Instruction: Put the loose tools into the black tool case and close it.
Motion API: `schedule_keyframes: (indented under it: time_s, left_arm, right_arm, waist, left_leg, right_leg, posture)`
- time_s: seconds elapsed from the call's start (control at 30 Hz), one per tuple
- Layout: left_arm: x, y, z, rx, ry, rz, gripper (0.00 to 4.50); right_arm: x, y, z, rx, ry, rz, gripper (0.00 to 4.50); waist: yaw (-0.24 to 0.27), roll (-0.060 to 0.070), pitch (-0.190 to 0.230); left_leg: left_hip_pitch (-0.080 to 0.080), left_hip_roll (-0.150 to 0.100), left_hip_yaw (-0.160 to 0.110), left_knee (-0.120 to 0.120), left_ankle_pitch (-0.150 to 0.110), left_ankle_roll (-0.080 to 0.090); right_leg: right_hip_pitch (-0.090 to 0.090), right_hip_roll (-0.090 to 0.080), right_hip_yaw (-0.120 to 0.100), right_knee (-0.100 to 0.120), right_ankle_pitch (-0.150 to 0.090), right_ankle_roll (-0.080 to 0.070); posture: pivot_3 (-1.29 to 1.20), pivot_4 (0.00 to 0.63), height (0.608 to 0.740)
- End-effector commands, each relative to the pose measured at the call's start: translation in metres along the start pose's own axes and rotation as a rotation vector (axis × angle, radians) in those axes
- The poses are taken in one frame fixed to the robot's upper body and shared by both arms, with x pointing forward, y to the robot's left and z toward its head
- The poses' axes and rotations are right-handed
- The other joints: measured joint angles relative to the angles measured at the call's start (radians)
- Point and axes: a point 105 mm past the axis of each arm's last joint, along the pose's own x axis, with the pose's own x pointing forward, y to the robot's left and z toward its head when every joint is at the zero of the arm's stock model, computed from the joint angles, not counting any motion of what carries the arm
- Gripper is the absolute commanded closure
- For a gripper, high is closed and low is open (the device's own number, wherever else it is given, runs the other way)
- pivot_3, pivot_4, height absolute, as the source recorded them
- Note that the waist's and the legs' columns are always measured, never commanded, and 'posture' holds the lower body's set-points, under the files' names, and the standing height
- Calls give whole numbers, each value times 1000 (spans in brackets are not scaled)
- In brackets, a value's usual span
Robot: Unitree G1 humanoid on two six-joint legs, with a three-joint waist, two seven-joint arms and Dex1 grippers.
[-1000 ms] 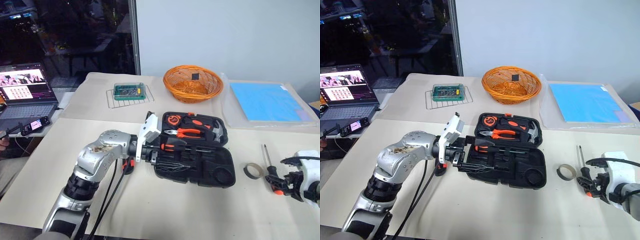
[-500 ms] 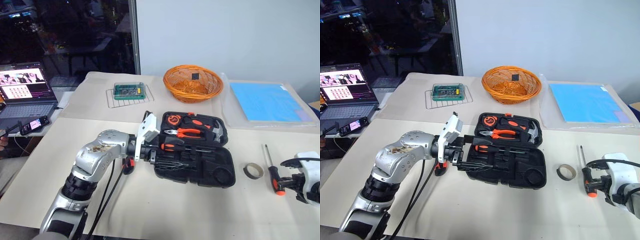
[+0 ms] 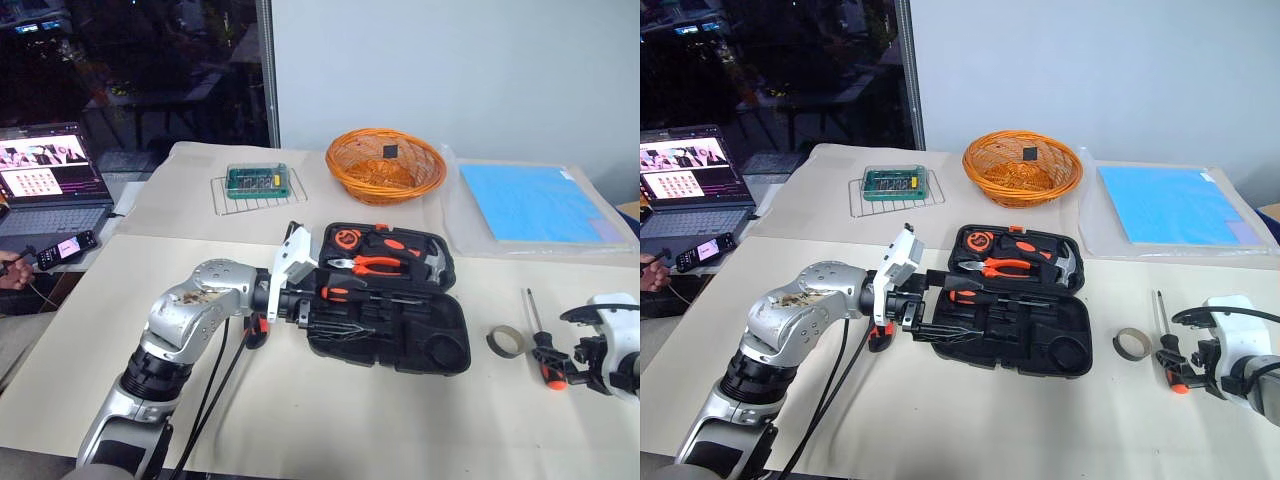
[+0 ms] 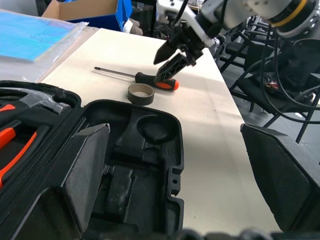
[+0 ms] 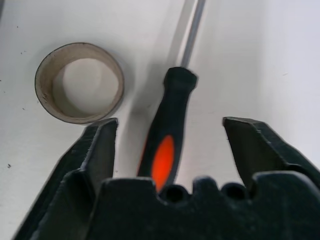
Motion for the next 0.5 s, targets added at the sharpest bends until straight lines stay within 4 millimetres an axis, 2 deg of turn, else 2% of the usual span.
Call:
schedule_keyframes:
  time_s: [0.03,0.13,0.27,0.33,0.37,0.43,0.5]
  left_arm:
    - [-1,-6,13,79,-19,-31,0]
    - [-2,-6,13,83,-17,-34,0]
    - [-4,-4,13,84,-16,-22,0]
    - [-6,-3,14,87,-24,-4,0]
    - [-8,-2,15,97,-33,17,0]
    - [-13,5,15,143,-48,99,0]
    - [-21,5,10,149,-53,130,0]
  right_arm:
    - [5,-11,-1,-7,19,-58,769]
    - [7,-16,-3,-10,25,-81,1519]
    - [2,-21,-4,-22,15,-91,2874]
    - [-4,-24,1,-58,-19,-103,3473]
    - [-9,-24,6,-85,-42,-105,3516]
    - [-21,-19,32,-194,-157,-92,3517]
    - [-33,2,63,-298,-286,1,3517]
  waist:
    - [2,0,0]
    - [1,0,0]
    - [3,0,0]
    - [3,0,0]
    - [4,0,0]
    - [2,1,1]
    - [-9,3,2]
  left_leg:
    - [0,0,0,0,0,0]
    - [0,0,0,0,0,0]
    - [0,0,0,0,0,0]
    - [0,0,0,0,0,0]
    - [0,0,0,0,0,0]
    - [0,0,0,0,0,0]
    - [0,0,1,0,0,0]
  right_leg:
    - [0,0,0,0,0,0]
    - [0,0,0,0,0,0]
    - [0,0,0,0,0,0]
    - [0,0,0,0,0,0]
    - [0,0,0,0,0,0]
    - [0,0,0,0,0,0]
    - [0,0,1,0,0,1]
  posture:
    - [0,150,740]
    - [0,150,740]
    - [0,150,740]
    - [0,150,740]
    - [0,150,740]
    - [0,150,740]
    - [0,150,740]
